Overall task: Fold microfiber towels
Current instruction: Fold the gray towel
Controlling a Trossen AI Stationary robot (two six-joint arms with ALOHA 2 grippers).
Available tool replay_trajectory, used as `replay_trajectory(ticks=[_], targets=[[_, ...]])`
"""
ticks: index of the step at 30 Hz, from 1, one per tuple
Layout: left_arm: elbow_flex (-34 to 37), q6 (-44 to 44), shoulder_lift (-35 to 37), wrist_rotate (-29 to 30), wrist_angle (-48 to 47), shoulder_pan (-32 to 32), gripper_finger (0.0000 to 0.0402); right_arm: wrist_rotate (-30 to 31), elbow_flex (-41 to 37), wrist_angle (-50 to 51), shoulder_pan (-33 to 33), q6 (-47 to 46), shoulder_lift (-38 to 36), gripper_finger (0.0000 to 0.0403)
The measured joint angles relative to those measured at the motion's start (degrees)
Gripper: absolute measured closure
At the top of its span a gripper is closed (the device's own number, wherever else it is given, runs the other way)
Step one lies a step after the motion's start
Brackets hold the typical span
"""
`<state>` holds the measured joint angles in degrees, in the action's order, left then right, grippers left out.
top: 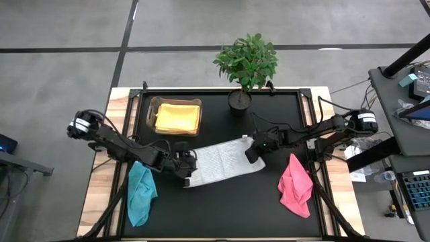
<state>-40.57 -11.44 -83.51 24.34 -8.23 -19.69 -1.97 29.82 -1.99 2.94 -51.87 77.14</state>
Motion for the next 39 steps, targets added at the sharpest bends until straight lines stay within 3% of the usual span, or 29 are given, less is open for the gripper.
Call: replay_trajectory(ticks=[6, 10, 16, 23, 26, 32, 39], targets=[[-1.08, -0.94, 5.18, 0.04, -8.90, -2.15, 0.0230, 0.01, 0.00, 0.06, -0.02, 2.18, -0.14, 0.0384], [-0.97, -3.31, 9.31, -2.76, -14.37, -3.60, 0.0230, 0.01, 0.25, 2.82, -0.02, 3.16, -1.48, 0.0389], [1.84, -8.89, 11.54, -6.61, -14.41, -4.75, 0.0230, 2.31, 3.31, 17.27, -0.07, 4.01, -6.95, 0.0390], [5.71, -9.00, 7.59, -7.13, -4.64, -5.54, 0.0230, 8.68, 12.32, 45.92, -0.07, 4.05, -12.81, 0.0390], [6.45, -7.43, 5.13, -7.04, -0.96, -5.52, 0.0230, 10.71, 15.92, 51.40, -0.07, 3.31, -13.15, 0.0390], [7.79, -3.80, -1.24, -6.54, 12.41, -5.41, 0.0230, 10.29, 17.70, 42.06, -0.59, 4.37, -9.81, 0.0390], [7.97, -2.64, -7.95, -6.45, 20.29, -4.77, 0.0230, 4.17, 17.70, 18.93, -1.79, 5.34, -0.78, 0.0390]])
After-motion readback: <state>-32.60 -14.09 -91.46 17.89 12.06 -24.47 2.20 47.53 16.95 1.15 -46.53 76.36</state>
